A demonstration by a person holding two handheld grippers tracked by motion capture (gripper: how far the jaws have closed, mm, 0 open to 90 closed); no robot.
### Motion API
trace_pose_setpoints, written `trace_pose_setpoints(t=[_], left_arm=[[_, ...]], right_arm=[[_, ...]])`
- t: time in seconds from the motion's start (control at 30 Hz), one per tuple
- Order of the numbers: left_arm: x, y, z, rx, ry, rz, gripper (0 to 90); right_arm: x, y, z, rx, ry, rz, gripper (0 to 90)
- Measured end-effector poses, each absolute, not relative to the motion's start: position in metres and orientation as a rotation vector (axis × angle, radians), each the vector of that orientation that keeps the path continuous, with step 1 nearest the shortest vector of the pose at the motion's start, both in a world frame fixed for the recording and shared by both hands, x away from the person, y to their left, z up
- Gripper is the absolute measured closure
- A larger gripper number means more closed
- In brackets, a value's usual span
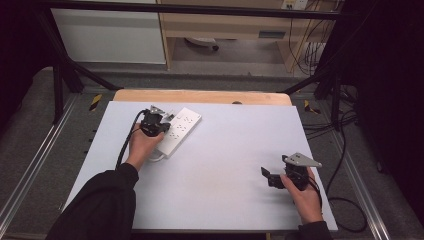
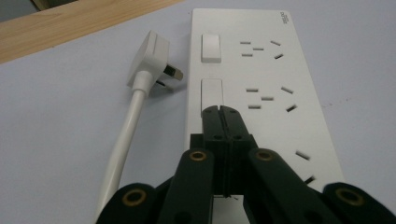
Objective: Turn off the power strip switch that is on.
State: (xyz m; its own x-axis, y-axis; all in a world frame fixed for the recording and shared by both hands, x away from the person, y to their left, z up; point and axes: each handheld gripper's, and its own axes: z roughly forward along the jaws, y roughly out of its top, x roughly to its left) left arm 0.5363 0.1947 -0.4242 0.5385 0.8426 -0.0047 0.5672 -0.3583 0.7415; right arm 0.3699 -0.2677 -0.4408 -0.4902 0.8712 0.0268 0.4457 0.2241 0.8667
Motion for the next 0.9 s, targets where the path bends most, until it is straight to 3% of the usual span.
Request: trace_pose_setpoints(t=[0.9], left_arm=[[0.5372, 0.1951, -0.4242, 2.069, 1.136, 0.491, 90.0]], right_arm=[[0.3698, -0.2684, -0.4407, 1.21, 2.033, 1.2, 5.4]])
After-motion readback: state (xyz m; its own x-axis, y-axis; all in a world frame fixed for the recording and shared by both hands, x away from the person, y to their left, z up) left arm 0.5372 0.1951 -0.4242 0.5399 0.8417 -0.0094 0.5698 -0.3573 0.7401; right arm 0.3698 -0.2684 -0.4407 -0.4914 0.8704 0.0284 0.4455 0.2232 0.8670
